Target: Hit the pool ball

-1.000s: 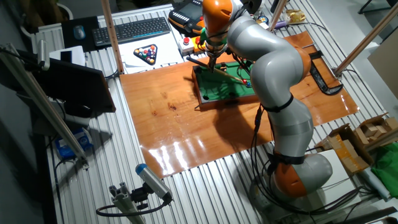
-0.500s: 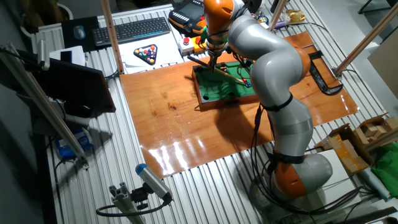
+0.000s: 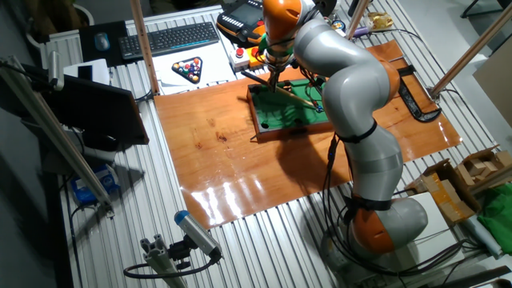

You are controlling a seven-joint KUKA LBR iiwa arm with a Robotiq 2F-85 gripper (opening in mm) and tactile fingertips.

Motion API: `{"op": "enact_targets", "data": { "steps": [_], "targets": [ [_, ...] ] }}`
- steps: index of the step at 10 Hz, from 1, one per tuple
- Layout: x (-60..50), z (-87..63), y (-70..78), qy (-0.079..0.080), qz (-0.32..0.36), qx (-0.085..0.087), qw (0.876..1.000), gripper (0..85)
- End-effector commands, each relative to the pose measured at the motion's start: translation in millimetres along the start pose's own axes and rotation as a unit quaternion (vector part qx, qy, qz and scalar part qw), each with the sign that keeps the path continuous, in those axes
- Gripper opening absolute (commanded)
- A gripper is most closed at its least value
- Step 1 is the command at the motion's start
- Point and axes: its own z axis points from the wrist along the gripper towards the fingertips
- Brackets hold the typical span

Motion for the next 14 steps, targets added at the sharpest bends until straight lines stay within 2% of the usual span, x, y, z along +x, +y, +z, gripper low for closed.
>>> {"op": "enact_targets", "data": {
  "steps": [1, 14],
  "targets": [
    [-0.5, 0.4, 0.2, 0.0, -0.001, 0.001, 1.0, 0.7],
    [-1.9, 0.7, 2.3, 0.002, 0.008, 0.007, 1.0, 0.7]
  ]
}}
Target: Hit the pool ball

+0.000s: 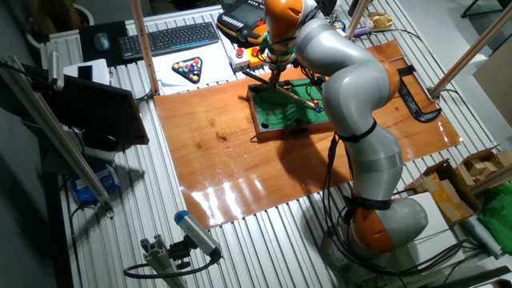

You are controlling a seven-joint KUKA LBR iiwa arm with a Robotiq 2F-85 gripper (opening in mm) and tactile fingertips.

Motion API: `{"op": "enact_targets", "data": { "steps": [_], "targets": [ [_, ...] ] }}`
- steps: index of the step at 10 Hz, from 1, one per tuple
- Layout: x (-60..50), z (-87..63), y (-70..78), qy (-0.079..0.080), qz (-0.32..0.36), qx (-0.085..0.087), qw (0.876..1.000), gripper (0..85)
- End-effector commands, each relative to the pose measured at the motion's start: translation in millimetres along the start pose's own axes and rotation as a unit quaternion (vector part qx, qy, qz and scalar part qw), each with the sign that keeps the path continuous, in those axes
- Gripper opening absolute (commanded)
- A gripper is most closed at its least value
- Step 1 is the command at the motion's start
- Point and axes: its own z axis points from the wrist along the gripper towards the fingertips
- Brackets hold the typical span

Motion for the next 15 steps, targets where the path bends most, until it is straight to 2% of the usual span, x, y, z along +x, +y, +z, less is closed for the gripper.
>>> {"op": "enact_targets", "data": {
  "steps": [1, 4, 5, 6, 7, 12, 15],
  "targets": [
    [0.5, -0.4, -0.1, 0.0, 0.0, 0.0, 1.0, 0.7],
    [0.6, 0.3, 0.3, 0.002, -0.001, -0.001, 1.0, 0.7],
    [-4.7, 2.7, 1.9, -0.001, -0.003, 0.001, 1.0, 0.7],
    [-18.5, 6.7, 2.8, 0.002, -0.012, -0.002, 1.0, 0.7],
    [-27.7, 12.0, 4.6, 0.004, -0.014, 0.001, 1.0, 0.7],
    [-19.8, 4.6, 1.6, 0.0, -0.007, 0.001, 1.0, 0.7],
    [-19.4, 3.6, 0.7, -0.003, -0.012, -0.003, 1.0, 0.7]
  ]
}}
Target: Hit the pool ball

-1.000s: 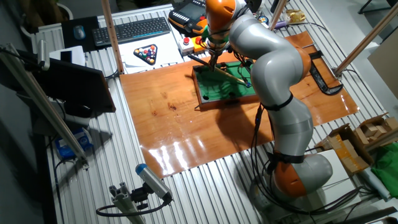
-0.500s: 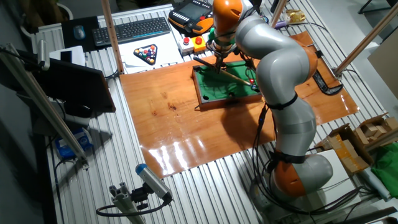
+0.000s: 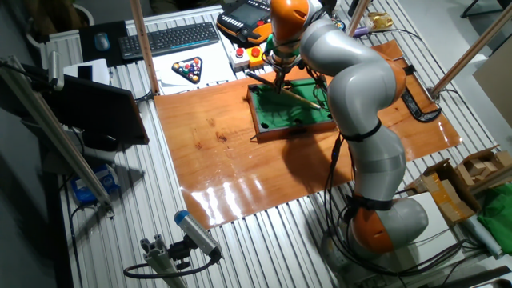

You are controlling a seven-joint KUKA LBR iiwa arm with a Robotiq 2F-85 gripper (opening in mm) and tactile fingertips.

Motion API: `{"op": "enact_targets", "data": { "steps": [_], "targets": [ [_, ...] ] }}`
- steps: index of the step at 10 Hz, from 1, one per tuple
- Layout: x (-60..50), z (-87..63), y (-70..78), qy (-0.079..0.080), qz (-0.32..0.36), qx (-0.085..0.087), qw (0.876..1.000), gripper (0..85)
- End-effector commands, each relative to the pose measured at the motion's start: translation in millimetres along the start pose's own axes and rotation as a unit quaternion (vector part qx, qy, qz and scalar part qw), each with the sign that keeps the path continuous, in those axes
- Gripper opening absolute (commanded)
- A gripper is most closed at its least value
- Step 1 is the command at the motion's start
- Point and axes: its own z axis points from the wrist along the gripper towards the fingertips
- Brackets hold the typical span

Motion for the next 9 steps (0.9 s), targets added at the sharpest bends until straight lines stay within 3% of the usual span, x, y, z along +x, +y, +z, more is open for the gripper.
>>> {"op": "enact_targets", "data": {
  "steps": [1, 4, 5, 9],
  "targets": [
    [0.0, -0.1, -0.2, -0.001, -0.006, -0.003, 1.0, 0.7],
    [3.0, -2.0, -1.9, -0.021, -0.085, -0.043, 0.995, 0.7],
    [6.3, -3.2, -3.7, -0.021, -0.111, -0.054, 0.992, 0.7],
    [21.9, -7.2, -13.9, -0.042, -0.173, -0.067, 0.982, 0.7]
  ]
}}
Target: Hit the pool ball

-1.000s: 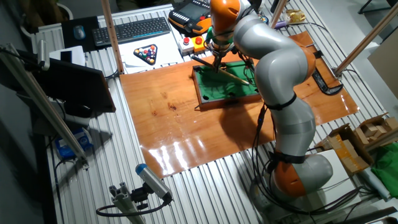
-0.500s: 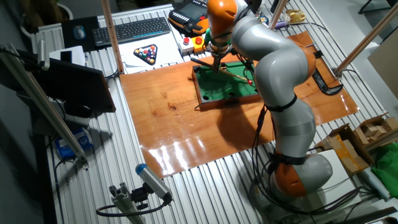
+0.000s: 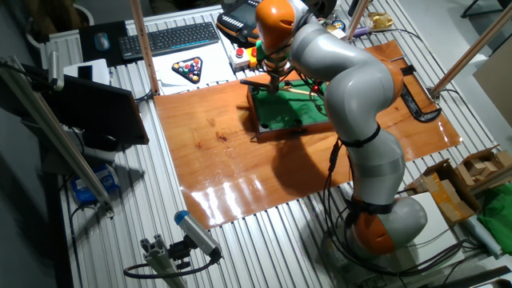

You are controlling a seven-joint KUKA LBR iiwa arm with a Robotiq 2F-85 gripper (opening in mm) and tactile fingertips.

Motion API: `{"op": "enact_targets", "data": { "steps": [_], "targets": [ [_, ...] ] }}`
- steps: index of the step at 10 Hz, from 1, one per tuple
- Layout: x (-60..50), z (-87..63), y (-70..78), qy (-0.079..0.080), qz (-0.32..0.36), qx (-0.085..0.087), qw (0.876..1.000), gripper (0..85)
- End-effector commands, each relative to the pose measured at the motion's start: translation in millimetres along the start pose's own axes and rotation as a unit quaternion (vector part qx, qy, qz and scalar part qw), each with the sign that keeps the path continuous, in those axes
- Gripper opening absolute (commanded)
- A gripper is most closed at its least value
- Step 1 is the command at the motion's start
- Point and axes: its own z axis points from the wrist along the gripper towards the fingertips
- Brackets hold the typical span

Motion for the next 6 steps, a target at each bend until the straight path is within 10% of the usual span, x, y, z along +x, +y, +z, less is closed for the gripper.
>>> {"op": "enact_targets", "data": {
  "steps": [1, 6],
  "targets": [
    [2.9, 1.2, -1.5, -0.007, -0.048, -0.007, 0.999, 0.7],
    [1.7, 12.3, -6.5, -0.019, -0.106, -0.012, 0.994, 0.7]
  ]
}}
